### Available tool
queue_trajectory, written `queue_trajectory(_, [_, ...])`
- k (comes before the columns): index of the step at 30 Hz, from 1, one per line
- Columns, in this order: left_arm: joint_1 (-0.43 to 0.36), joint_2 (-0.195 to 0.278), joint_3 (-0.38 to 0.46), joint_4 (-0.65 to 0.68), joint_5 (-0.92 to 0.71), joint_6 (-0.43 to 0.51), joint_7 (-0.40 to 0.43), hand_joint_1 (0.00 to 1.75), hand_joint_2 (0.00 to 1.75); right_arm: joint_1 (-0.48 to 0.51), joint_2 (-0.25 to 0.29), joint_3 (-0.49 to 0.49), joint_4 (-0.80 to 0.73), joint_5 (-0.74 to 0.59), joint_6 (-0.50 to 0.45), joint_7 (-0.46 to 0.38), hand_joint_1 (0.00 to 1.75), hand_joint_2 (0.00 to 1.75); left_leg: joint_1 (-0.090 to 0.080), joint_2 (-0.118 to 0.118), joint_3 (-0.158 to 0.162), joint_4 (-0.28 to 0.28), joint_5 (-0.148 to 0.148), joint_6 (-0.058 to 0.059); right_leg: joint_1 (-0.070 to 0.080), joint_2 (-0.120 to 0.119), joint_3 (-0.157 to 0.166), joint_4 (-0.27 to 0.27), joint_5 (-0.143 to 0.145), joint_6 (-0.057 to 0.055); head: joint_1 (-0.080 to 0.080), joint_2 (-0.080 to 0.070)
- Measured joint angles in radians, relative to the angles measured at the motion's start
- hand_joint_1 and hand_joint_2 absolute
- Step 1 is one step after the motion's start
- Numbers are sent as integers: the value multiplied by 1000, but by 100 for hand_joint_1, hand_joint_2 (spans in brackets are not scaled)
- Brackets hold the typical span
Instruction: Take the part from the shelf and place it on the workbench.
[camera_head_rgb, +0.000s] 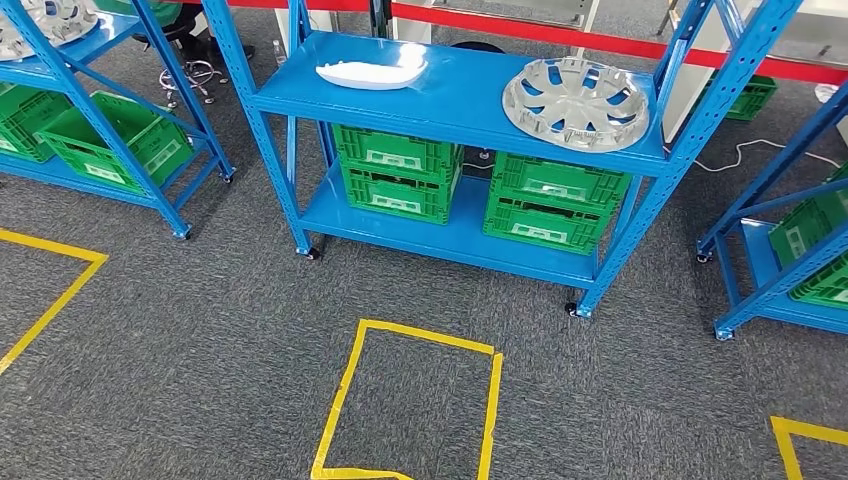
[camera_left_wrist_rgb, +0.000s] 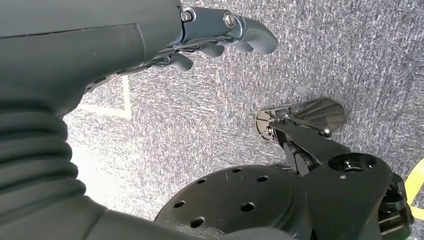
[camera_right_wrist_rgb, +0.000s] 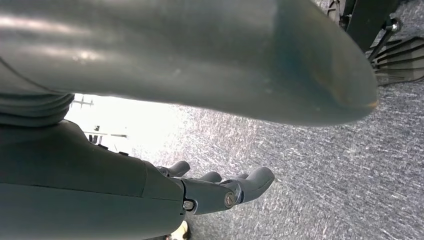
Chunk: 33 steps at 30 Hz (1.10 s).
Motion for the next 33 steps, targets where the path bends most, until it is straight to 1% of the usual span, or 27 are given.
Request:
queue_trajectory(7, [0,0,0,-3,0,0,1,0,175,0,0,0,3,0,0,0,0,0,1,0,1,-2,0,-1,1,0,0,0,0,0,0,0])
queue_trajectory(11, [-1,0,0,-4,0,0,1,0,175,0,0,0,5,0,0,0,0,175,1,0,1,-2,1,-1,1,0,0,0,-1,0,0,0])
queue_trajectory(16, [-1,0,0,-5,0,0,1,0,175,0,0,0,6,0,0,0,0,175,1,0,1,-2,1,-1,1,0,0,0,-1,0,0,0])
queue_trajectory(20, [-5,-1,8,-4,-12,6,-1,0,0,-3,1,-17,8,24,-3,0,0,175,1,0,1,-2,1,-1,1,0,0,0,-1,1,0,0])
queue_trajectory(26, [-24,-9,56,5,-92,43,-20,0,0,-20,6,-117,21,155,-23,0,0,175,1,0,2,-2,1,-1,1,0,1,0,-1,1,0,0])
queue_trajectory(30, [-40,-17,96,16,-152,71,-35,0,0,-34,15,-188,33,253,-38,0,0,0,1,0,2,-2,1,-1,1,0,1,0,-1,1,0,0])
queue_trajectory(33, [-52,-24,128,26,-197,90,-46,0,0,-47,22,-245,45,326,-51,0,0,0,1,0,2,-2,1,-1,1,0,1,0,-1,1,0,0])
